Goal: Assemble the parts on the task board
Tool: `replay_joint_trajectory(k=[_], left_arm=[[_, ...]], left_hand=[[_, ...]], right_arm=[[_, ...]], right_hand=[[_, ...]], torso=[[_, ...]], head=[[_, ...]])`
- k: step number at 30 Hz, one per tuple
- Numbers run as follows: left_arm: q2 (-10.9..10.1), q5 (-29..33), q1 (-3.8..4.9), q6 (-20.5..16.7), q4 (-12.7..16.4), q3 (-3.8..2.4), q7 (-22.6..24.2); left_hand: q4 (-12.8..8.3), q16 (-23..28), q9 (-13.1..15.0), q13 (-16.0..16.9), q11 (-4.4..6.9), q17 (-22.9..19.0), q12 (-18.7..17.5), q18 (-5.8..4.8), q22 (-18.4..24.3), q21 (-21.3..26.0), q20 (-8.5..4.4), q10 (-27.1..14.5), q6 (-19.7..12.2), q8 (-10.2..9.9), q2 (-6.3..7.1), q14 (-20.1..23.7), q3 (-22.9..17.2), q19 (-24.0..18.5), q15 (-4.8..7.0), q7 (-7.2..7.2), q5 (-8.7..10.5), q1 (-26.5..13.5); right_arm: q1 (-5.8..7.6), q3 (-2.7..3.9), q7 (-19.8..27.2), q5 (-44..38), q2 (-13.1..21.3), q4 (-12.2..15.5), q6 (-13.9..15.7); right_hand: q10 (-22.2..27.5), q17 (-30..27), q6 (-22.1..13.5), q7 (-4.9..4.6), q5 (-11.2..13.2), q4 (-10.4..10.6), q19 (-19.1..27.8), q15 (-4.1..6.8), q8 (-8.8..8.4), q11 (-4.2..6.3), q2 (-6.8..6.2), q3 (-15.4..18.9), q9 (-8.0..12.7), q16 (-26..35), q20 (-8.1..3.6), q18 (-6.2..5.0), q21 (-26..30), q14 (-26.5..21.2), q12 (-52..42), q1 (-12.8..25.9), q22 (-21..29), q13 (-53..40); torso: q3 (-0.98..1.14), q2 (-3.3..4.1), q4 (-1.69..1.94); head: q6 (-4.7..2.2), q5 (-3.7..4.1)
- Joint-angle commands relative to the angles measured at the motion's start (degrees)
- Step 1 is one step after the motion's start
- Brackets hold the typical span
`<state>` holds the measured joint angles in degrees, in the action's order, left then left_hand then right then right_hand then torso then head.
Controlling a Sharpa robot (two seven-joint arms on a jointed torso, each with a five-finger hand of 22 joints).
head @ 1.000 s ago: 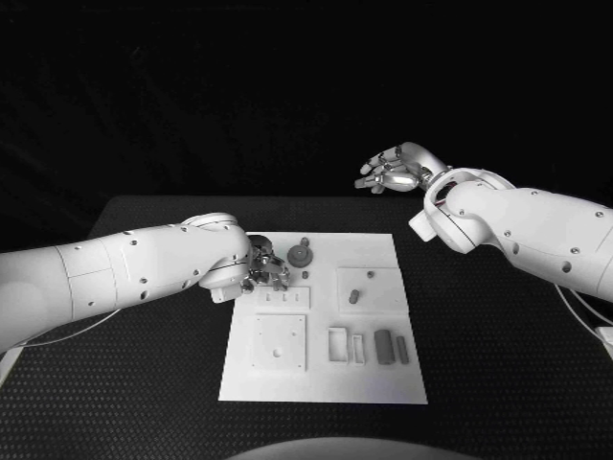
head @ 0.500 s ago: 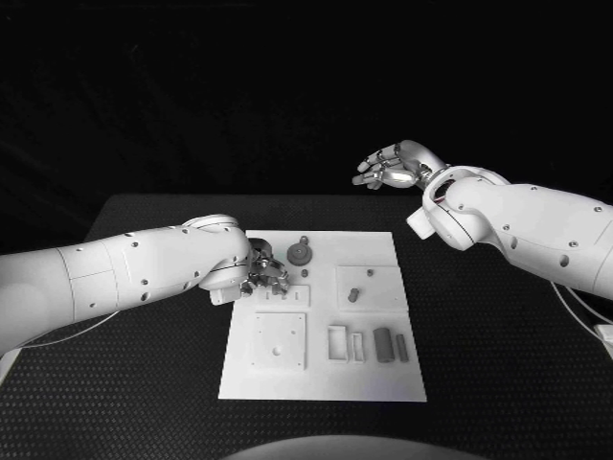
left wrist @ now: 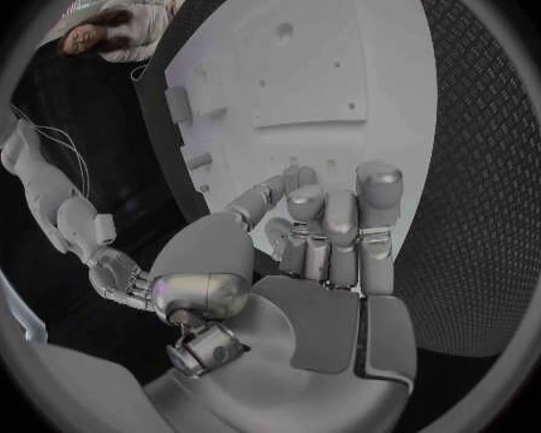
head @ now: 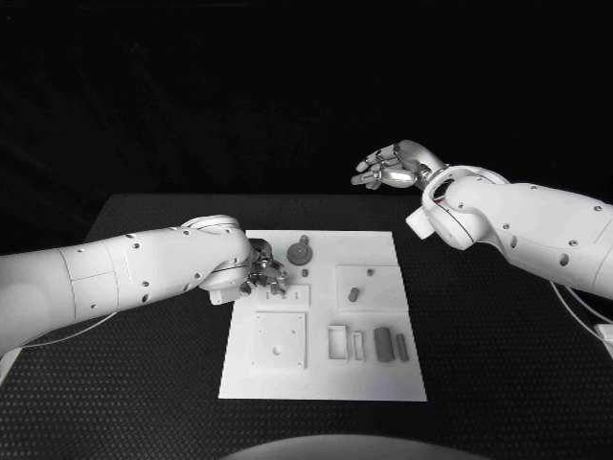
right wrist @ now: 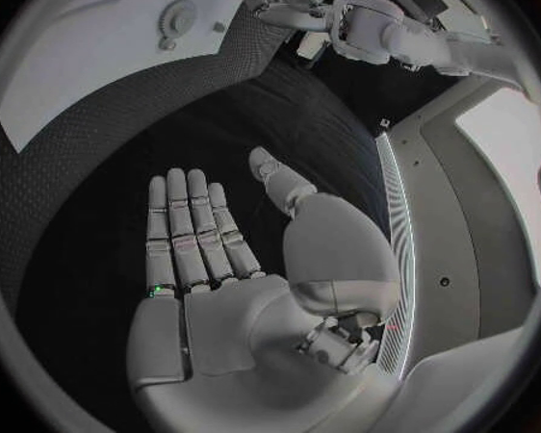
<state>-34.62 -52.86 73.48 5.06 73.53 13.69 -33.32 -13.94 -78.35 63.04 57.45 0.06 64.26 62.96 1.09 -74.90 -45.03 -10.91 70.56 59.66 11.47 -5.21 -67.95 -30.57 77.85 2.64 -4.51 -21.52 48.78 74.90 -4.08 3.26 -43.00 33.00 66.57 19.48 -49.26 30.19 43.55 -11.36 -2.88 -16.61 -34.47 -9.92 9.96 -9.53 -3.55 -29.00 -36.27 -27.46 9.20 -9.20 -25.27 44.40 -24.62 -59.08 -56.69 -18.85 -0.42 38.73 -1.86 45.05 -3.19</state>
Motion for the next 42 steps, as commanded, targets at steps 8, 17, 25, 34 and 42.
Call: replay_joint_trajectory(k=[8,17,25,34,42], left_arm=[[0.20,-1.02,-0.09,-0.53,-0.02,-0.03,-0.16],[0.35,-0.94,-0.25,-0.30,0.16,-0.03,-0.11],[0.41,-0.93,-0.25,-0.11,0.23,-0.03,-0.21],[0.41,-0.93,-0.25,0.72,0.12,-0.03,-0.32],[0.50,-1.38,-0.29,2.14,0.14,-0.03,-0.38]], left_hand=[[-1.58,-0.22,-1.70,-0.16,3.54,-0.22,-0.34,4.87,-1.17,-0.56,-4.12,-3.02,2.26,-1.13,-1.75,-7.42,-2.12,3.69,7.05,1.68,-0.15,2.72],[-1.54,-0.32,-2.40,-0.16,3.48,-0.22,-0.39,4.89,-1.14,-0.67,-4.10,-2.95,2.37,-1.44,-1.74,-7.47,-2.15,3.66,7.00,1.62,0.03,2.75],[-1.56,-0.34,-2.55,-0.16,3.48,-0.21,-0.41,4.90,-1.14,-0.69,-4.09,-2.94,2.40,-1.49,-1.73,-7.47,-2.17,3.65,6.99,1.61,0.05,2.77],[-1.60,-0.42,-2.75,-0.16,3.48,-0.15,-0.42,4.90,-1.14,-0.74,-4.07,-2.92,2.57,-1.51,-1.72,-7.51,-2.18,3.64,6.98,1.62,0.02,2.81],[-1.78,-0.50,-3.11,-0.15,3.58,-0.22,-0.46,4.88,-1.14,-0.86,-4.01,-2.84,3.25,-1.28,-1.63,-7.46,-2.16,3.55,7.05,1.75,-0.76,2.88]], right_arm=[[0.04,0.05,0.19,0.21,-0.11,-0.07,-0.61],[0.04,0.05,0.10,0.21,-0.24,-0.05,-0.78],[0.04,0.05,-0.13,0.21,-0.28,-0.09,-0.75],[0.04,0.05,-0.10,0.21,-0.26,-0.06,-0.80],[0.04,0.05,-0.07,0.21,-0.27,-0.04,-0.90]], right_hand=[[-0.39,-0.17,-0.56,-1.56,0.14,0.00,0.48,-0.22,0.25,-0.10,0.26,0.34,0.10,0.37,0.08,0.66,0.35,-0.28,0.32,0.03,0.08,0.30],[-0.38,-0.22,-0.58,-1.56,0.14,-0.01,0.55,-0.25,0.27,-0.12,0.28,0.37,0.12,0.44,0.11,0.65,0.41,-0.32,0.36,0.06,0.09,0.45],[-0.40,-0.25,-0.57,-1.55,0.14,-0.02,0.58,-0.27,0.29,-0.12,0.34,0.36,0.13,0.48,0.13,0.64,0.44,-0.33,0.38,0.05,0.09,0.55],[-0.42,-0.27,-0.57,-1.55,0.14,-0.04,0.61,-0.28,0.31,-0.12,0.33,0.37,0.15,0.51,0.14,0.63,0.47,-0.34,0.39,0.03,0.09,0.64],[-0.43,-0.28,-0.57,-1.54,0.14,-0.05,0.63,-0.29,0.32,-0.13,0.31,0.38,0.15,0.54,0.15,0.63,0.49,-0.35,0.40,0.02,0.09,0.70]], torso=[[0.02,-0.01,0.02],[-0.01,0.00,-0.02],[-0.02,0.00,0.00],[0.02,0.00,-0.03],[0.02,0.03,-0.03]], head=[[0.26,-0.06],[0.29,-0.03],[0.43,0.10],[0.52,0.06],[0.64,0.02]])
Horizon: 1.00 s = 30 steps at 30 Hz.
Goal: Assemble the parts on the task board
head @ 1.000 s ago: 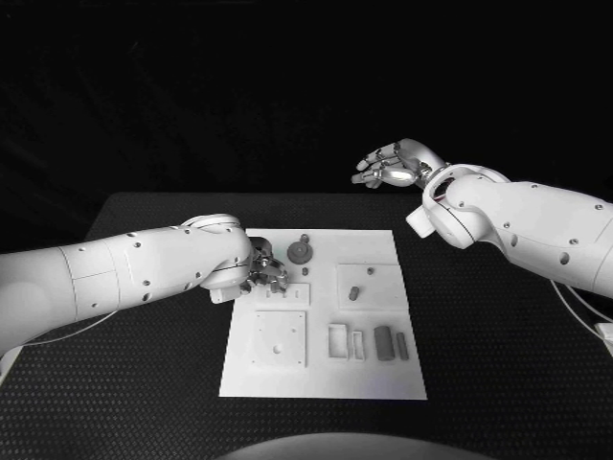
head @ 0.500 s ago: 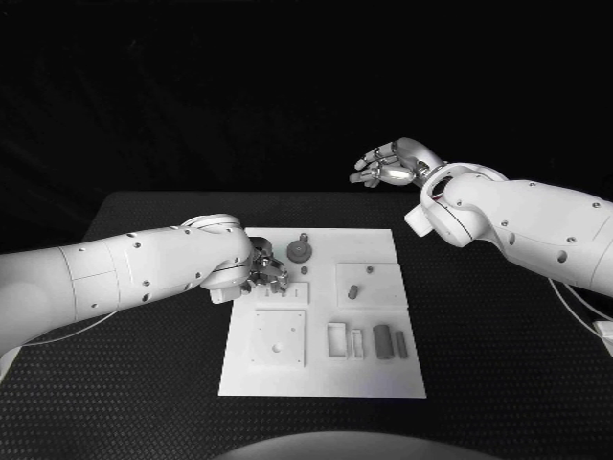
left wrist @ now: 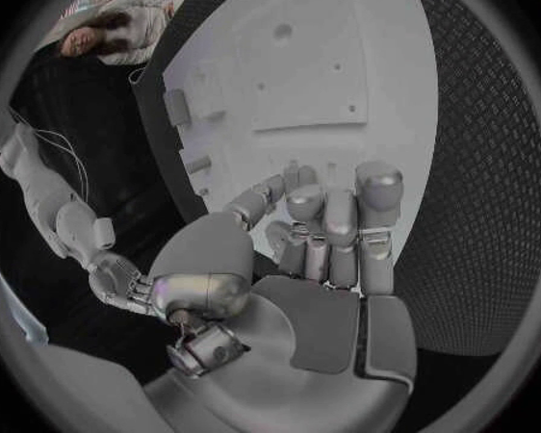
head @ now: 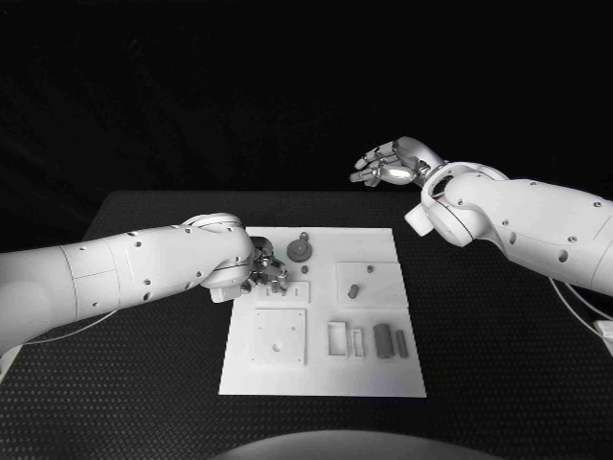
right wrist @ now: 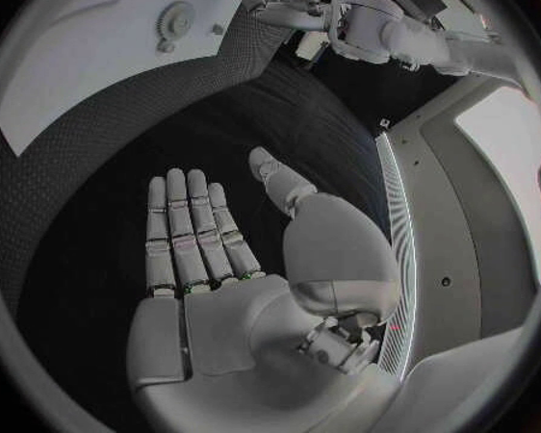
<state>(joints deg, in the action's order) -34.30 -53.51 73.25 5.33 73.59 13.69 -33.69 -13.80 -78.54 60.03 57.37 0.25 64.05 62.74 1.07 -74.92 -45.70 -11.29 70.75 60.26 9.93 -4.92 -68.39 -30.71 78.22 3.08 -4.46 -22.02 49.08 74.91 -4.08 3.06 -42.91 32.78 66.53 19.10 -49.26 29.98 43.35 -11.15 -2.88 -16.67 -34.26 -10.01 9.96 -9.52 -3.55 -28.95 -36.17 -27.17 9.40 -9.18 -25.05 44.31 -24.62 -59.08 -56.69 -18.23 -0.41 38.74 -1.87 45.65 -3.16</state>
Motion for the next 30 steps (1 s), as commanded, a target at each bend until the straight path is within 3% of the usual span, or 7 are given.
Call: replay_joint_trajectory(k=[1,8,30], left_arm=[[0.19,-0.74,-0.06,1.91,0.09,-0.03,-0.02],[0.19,-0.79,-0.07,2.41,0.10,-0.03,0.02],[0.23,-0.93,-0.10,1.42,-0.07,-0.03,0.20]], left_hand=[[-1.97,-0.36,-0.13,-0.07,3.41,0.02,-0.25,4.90,-1.12,-0.22,-3.63,-3.02,2.75,0.32,-1.88,-7.04,-2.00,3.17,6.63,1.72,-0.43,2.58],[-2.10,-0.45,-0.28,-0.09,3.53,-0.01,-0.30,4.87,-1.11,-0.34,-3.61,-2.93,3.15,0.57,-1.78,-7.03,-1.90,3.13,6.73,1.85,-1.40,2.46],[-2.09,-0.40,-0.33,-0.09,3.56,-0.19,-0.32,4.84,-1.10,-0.37,-3.59,-2.91,3.22,0.64,-1.78,-6.92,-1.85,3.09,6.75,1.88,-1.56,2.39]], right_arm=[[0.03,0.05,0.12,0.12,-0.08,-0.03,-0.53],[0.03,0.05,0.08,0.12,-0.10,-0.06,-0.61],[0.03,0.05,0.14,0.11,-0.19,-0.07,-0.64]], right_hand=[[-0.43,-0.08,-0.36,-1.75,0.14,0.01,0.43,-0.20,0.32,-0.13,0.31,0.33,0.05,0.25,-0.05,0.60,0.27,-0.26,0.40,0.01,0.09,0.09],[-0.44,-0.09,-0.36,-1.75,0.14,0.00,0.46,-0.21,0.34,-0.13,0.31,0.33,0.06,0.27,-0.04,0.59,0.30,-0.27,0.40,-0.02,0.09,0.15],[-0.49,-0.13,-0.35,-1.74,0.14,0.01,0.53,-0.24,0.37,-0.13,0.32,0.35,0.08,0.34,0.00,0.59,0.36,-0.30,0.41,-0.04,0.10,0.30]], torso=[[0.00,0.02,-0.02],[-0.01,0.01,0.00],[-0.02,0.03,0.01]], head=[[0.04,0.00],[0.14,-0.01],[0.28,0.09]])
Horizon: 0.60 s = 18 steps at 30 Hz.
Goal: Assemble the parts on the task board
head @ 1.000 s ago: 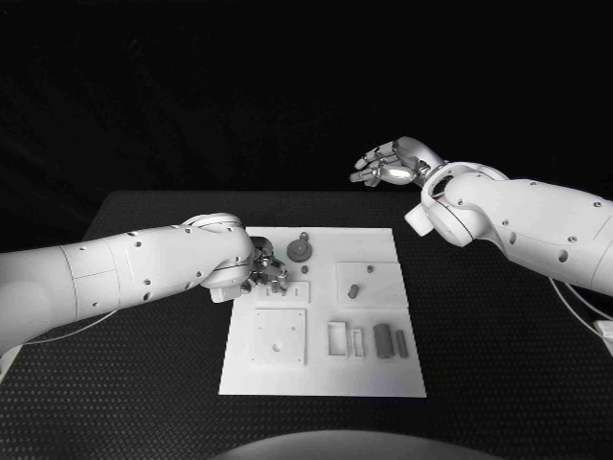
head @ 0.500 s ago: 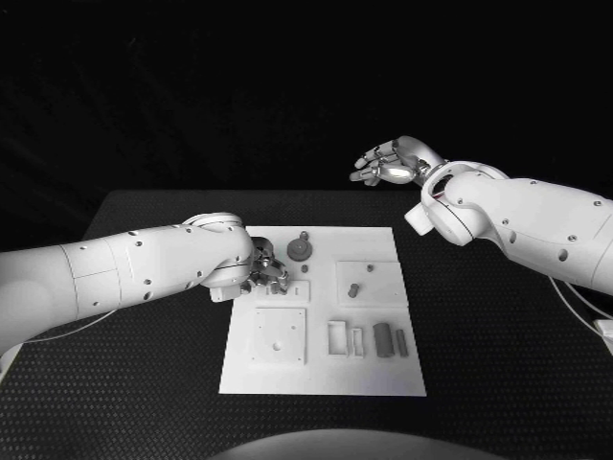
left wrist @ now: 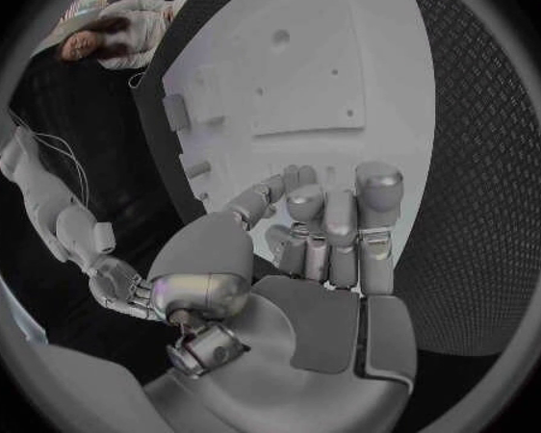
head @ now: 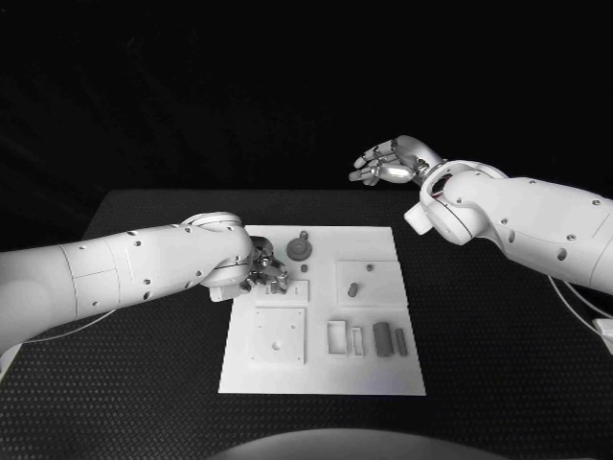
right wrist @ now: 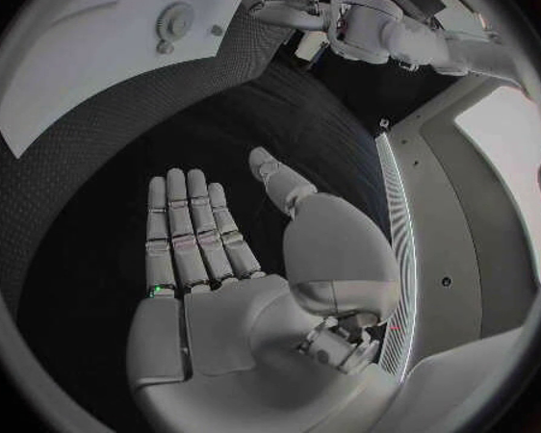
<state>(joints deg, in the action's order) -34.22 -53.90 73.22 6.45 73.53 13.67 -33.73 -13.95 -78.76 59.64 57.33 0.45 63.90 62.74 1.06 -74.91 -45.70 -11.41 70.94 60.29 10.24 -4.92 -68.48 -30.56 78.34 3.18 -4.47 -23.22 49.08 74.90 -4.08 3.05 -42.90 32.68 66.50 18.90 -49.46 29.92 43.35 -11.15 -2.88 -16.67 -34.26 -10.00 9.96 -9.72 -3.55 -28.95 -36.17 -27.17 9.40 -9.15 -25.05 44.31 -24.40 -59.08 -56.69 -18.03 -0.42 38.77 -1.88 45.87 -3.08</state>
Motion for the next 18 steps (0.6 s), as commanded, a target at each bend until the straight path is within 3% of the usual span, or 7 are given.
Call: replay_joint_trajectory(k=[1,18], left_arm=[[0.15,-0.58,-0.06,0.36,0.00,-0.01,0.24],[0.44,-2.63,-0.27,1.78,-0.12,-0.01,0.85]], left_hand=[[-1.93,-0.17,0.05,-0.05,3.37,-0.07,-0.32,4.84,-1.12,-0.36,-3.47,-3.10,3.19,0.34,-1.78,-6.81,-2.00,2.97,6.65,1.89,-0.37,2.39],[-1.96,-0.24,0.00,-0.05,3.38,0.02,-0.35,4.82,-1.10,-0.38,-3.46,-3.07,3.20,0.39,-1.73,-6.87,-1.98,2.93,6.67,1.91,-0.47,2.37]], right_arm=[[0.03,0.05,0.15,0.10,-0.10,-0.05,-0.42],[0.03,0.05,0.19,0.11,-0.15,-0.11,-0.44]], right_hand=[[-0.29,-0.07,-0.36,-1.74,0.14,0.01,0.54,-0.25,0.37,0.07,0.32,0.36,0.09,0.35,0.00,0.56,0.37,-0.32,0.19,-0.04,0.10,0.12],[-0.37,-0.18,-0.35,-1.73,0.14,0.01,0.76,-0.34,0.44,0.07,0.32,0.41,0.14,0.53,0.10,0.58,0.53,-0.48,0.20,-0.08,0.10,0.44]], torso=[[0.00,0.00,0.02],[-0.03,-0.01,0.01]], head=[[0.07,0.03],[0.06,0.42]])
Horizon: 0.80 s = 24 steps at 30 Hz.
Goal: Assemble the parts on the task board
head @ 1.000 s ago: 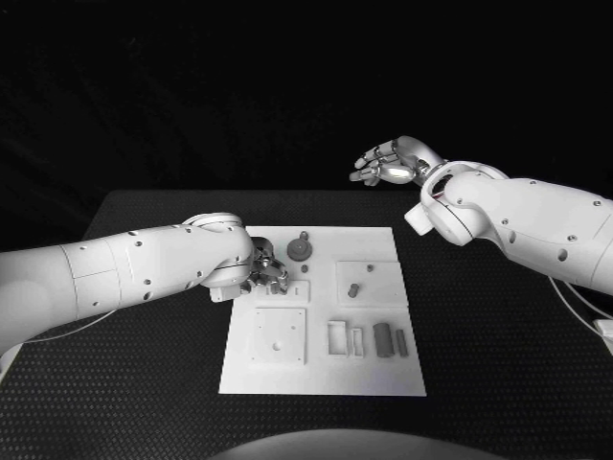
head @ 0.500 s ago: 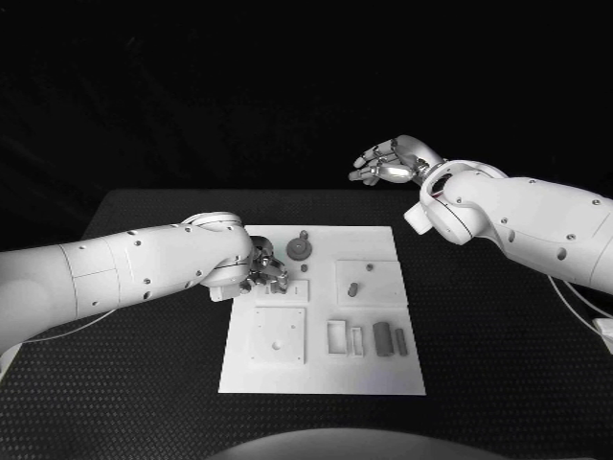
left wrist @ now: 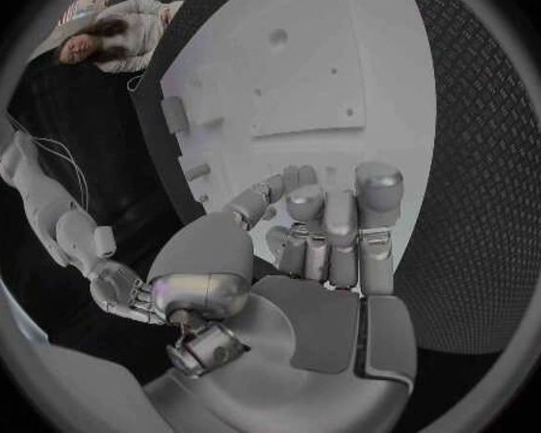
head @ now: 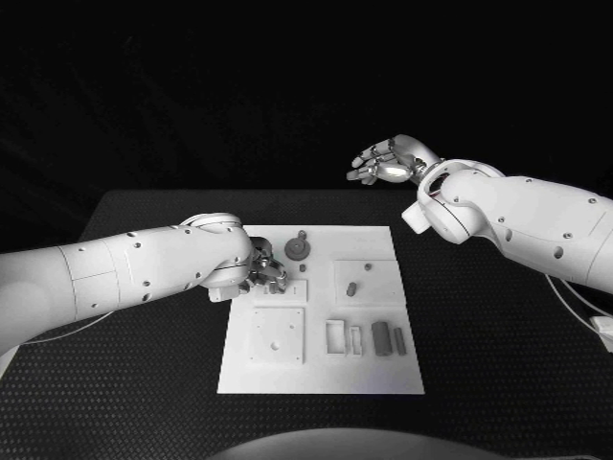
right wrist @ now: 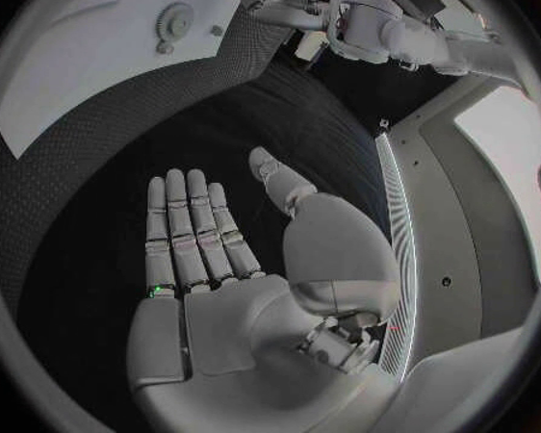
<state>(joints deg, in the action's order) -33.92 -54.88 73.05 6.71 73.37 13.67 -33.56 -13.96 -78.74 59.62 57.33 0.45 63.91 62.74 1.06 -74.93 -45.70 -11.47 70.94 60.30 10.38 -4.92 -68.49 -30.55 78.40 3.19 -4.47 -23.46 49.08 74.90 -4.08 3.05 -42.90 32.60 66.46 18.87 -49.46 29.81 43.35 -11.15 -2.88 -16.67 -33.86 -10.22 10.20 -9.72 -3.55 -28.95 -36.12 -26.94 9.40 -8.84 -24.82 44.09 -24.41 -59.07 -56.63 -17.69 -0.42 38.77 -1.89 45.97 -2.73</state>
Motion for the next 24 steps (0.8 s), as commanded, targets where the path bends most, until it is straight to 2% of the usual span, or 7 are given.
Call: replay_joint_trajectory(k=[1,24], left_arm=[[0.17,-1.65,-0.13,1.61,-0.04,-0.01,0.72],[0.70,-1.54,-0.29,2.27,-0.77,-0.01,1.16]], left_hand=[[-1.95,-0.25,0.02,-0.06,3.38,0.00,-0.35,4.83,-1.08,-0.39,-3.40,-3.07,3.20,0.25,-1.73,-6.86,-1.99,2.87,6.66,1.92,-0.24,2.37],[-0.54,-0.40,-0.01,-0.21,3.77,-0.21,-0.58,4.61,-0.95,-0.49,-3.30,-2.65,4.37,1.36,-0.63,-6.95,-1.33,2.87,6.94,2.34,-0.76,1.11]], right_arm=[[0.03,0.05,0.18,0.10,-0.08,-0.05,-0.43],[0.03,0.05,0.18,0.12,-0.10,-0.05,-0.56]], right_hand=[[-0.37,-0.07,-0.30,-1.72,0.14,0.01,0.37,-0.13,0.23,0.07,0.34,0.41,0.08,0.31,0.10,0.26,0.31,-0.27,0.21,-0.10,0.04,0.14],[-0.36,-0.11,-0.27,-1.70,0.14,0.01,0.45,-0.16,0.28,0.05,0.32,0.45,0.10,0.38,0.14,0.26,0.38,-0.32,0.24,-0.12,0.03,0.31]], torso=[[-0.02,0.00,0.02],[0.04,-0.01,0.03]], head=[[0.00,0.06],[0.19,0.07]])
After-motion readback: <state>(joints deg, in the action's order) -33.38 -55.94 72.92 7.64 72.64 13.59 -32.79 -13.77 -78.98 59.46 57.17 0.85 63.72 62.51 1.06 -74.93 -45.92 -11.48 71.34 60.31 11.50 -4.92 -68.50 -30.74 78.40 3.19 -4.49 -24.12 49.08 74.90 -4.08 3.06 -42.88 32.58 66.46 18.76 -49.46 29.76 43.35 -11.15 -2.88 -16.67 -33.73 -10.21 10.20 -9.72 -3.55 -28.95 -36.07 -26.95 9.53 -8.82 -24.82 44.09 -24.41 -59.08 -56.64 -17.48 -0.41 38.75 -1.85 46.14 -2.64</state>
